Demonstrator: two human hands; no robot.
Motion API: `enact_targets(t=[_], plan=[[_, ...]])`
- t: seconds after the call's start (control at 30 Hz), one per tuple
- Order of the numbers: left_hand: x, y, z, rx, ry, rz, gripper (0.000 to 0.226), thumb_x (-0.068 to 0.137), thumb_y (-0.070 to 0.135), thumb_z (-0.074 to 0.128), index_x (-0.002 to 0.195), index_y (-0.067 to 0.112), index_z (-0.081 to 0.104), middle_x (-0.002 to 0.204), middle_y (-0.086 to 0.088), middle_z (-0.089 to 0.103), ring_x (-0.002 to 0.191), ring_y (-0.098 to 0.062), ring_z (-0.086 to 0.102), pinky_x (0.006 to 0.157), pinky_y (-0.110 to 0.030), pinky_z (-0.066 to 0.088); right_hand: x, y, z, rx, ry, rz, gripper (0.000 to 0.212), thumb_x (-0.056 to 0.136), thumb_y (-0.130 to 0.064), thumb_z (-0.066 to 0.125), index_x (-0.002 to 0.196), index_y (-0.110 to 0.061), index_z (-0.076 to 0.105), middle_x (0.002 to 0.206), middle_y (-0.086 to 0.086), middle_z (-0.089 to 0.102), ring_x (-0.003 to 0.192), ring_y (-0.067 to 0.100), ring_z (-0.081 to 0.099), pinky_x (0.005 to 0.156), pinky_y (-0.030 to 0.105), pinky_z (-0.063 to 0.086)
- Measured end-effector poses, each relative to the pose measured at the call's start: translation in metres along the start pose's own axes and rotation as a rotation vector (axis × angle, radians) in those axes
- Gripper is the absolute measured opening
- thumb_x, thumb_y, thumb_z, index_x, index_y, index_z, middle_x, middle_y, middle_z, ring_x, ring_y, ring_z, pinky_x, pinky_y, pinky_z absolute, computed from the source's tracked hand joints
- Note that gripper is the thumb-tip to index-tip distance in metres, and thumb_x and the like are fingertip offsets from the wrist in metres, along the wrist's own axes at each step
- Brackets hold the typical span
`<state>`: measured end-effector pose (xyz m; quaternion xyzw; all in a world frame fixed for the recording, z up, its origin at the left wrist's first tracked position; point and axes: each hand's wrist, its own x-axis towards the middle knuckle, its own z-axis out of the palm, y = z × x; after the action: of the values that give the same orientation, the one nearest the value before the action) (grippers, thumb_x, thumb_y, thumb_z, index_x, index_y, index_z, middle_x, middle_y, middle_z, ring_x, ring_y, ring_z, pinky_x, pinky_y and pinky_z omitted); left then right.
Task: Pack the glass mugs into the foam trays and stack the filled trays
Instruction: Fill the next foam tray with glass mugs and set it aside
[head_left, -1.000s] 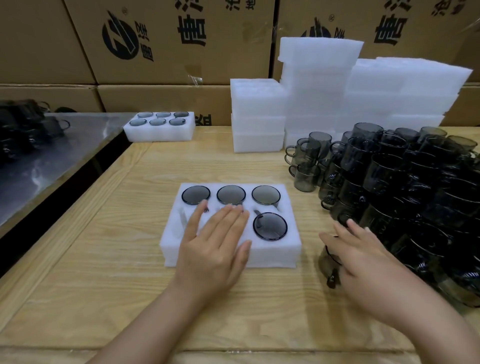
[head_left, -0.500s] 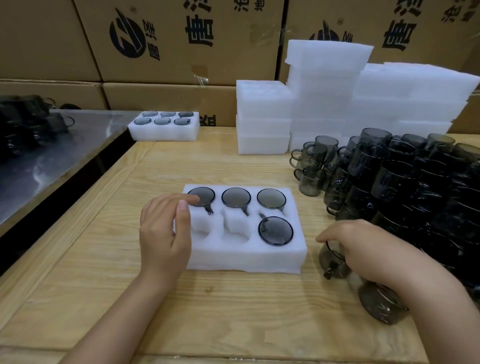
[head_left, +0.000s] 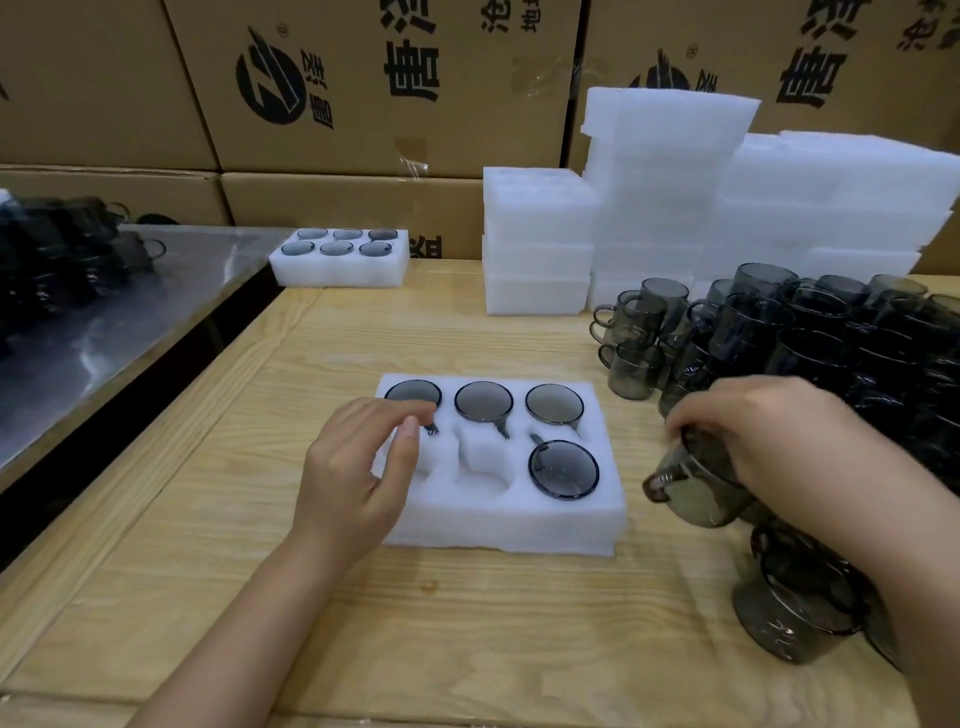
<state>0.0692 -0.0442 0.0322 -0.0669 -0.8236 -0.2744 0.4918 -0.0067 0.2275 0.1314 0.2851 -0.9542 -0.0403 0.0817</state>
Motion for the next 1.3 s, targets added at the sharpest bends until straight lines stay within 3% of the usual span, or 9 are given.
enact_targets(t=[0.1, 0.27, 0.43, 0.57, 0.73, 0.87, 1.03, 1.13, 1.3], plan=[[0.006, 0.011, -0.001, -0.109, -0.039, -0.036, 0.029, 0.091, 0.023, 0.05, 0.114, 0.009, 0.061, 0.1, 0.003, 0.068, 0.092, -0.011, 0.064, 0.082, -0.037, 0.051, 0.005, -0.016, -0.012, 0.318, 0.178, 0.017, 0.043, 0.082, 0.002, 0.049, 0.098, -0.033, 0.07, 0.094, -0.006, 0.067, 0.093, 0.019, 0.06, 0.081, 0.034, 0.049], [0.004, 0.026, 0.006, -0.186, -0.163, -0.058, 0.059, 0.076, 0.04, 0.068, 0.128, 0.027, 0.044, 0.116, 0.013, 0.06, 0.101, -0.009, 0.062, 0.087, -0.036, 0.051, 0.031, -0.065, -0.003, 0.561, 0.207, 0.012, 0.047, 0.084, 0.004, 0.049, 0.103, -0.034, 0.07, 0.098, -0.003, 0.071, 0.099, 0.016, 0.061, 0.087, 0.032, 0.048], [-0.001, 0.024, 0.009, -0.231, -0.244, -0.182, 0.079, 0.065, 0.048, 0.073, 0.133, 0.041, 0.033, 0.11, 0.022, 0.054, 0.105, -0.006, 0.057, 0.098, -0.027, 0.043, 0.046, -0.098, 0.019, 0.714, 0.243, 0.038, 0.041, 0.087, -0.003, 0.05, 0.109, -0.032, 0.069, 0.099, -0.003, 0.071, 0.097, 0.013, 0.06, 0.081, 0.022, 0.043], [0.001, 0.017, 0.007, -0.178, -0.264, -0.261, 0.09, 0.065, 0.049, 0.073, 0.138, 0.041, 0.019, 0.111, 0.03, 0.051, 0.11, 0.02, 0.044, 0.098, -0.004, 0.027, 0.052, -0.102, 0.034, 0.953, 0.318, 0.041, 0.027, 0.09, -0.015, 0.056, 0.108, -0.029, 0.069, 0.089, -0.018, 0.069, 0.072, -0.006, 0.055, 0.069, 0.002, 0.035], [0.001, 0.008, 0.002, -0.32, -0.307, -0.397, 0.095, 0.069, 0.046, 0.073, 0.14, 0.045, 0.01, 0.114, 0.033, 0.058, 0.118, 0.014, 0.047, 0.097, -0.003, 0.028, 0.044, -0.094, 0.052, 1.47, 0.011, -0.208, 0.047, 0.08, -0.031, 0.066, 0.124, -0.032, 0.052, 0.117, -0.016, 0.063, 0.114, 0.0, 0.054, 0.095, 0.028, 0.046], [0.002, 0.011, 0.004, -0.253, -0.397, -0.315, 0.098, 0.075, 0.048, 0.066, 0.143, 0.033, -0.003, 0.111, 0.051, 0.049, 0.117, 0.026, 0.037, 0.094, 0.003, 0.023, 0.046, -0.092, 0.063, 1.563, 0.098, -0.153, 0.052, 0.065, -0.021, 0.075, 0.114, -0.03, 0.059, 0.11, -0.004, 0.067, 0.107, 0.009, 0.061, 0.093, 0.033, 0.047], [0.002, 0.016, 0.005, -0.004, -0.334, -0.071, 0.081, 0.078, 0.049, 0.059, 0.143, 0.012, 0.031, 0.127, 0.004, 0.058, 0.115, -0.005, 0.05, 0.099, -0.016, 0.034, 0.045, -0.085, 0.071, 1.45, 0.17, -0.04, 0.059, 0.049, -0.031, 0.084, 0.104, -0.034, 0.061, 0.1, -0.015, 0.068, 0.091, 0.004, 0.064, 0.086, 0.029, 0.05], [0.001, 0.013, 0.005, 0.074, -0.356, -0.024, 0.069, 0.079, 0.049, 0.059, 0.135, 0.012, 0.047, 0.131, -0.002, 0.059, 0.115, -0.01, 0.051, 0.099, -0.027, 0.035, 0.044, -0.086, 0.073, 1.358, 0.169, -0.012, 0.062, 0.045, -0.037, 0.087, 0.1, -0.037, 0.058, 0.098, -0.018, 0.065, 0.091, 0.003, 0.062, 0.084, 0.023, 0.049], [0.0, 0.01, 0.002, 0.141, -0.435, -0.046, 0.068, 0.079, 0.045, 0.056, 0.137, 0.01, 0.048, 0.118, 0.003, 0.064, 0.112, -0.008, 0.052, 0.1, -0.04, 0.04, 0.043, -0.099, 0.072, 1.21, 0.215, -0.06, 0.057, 0.054, -0.03, 0.089, 0.094, -0.045, 0.051, 0.098, -0.036, 0.052, 0.091, -0.007, 0.053, 0.075, 0.003, 0.038]])
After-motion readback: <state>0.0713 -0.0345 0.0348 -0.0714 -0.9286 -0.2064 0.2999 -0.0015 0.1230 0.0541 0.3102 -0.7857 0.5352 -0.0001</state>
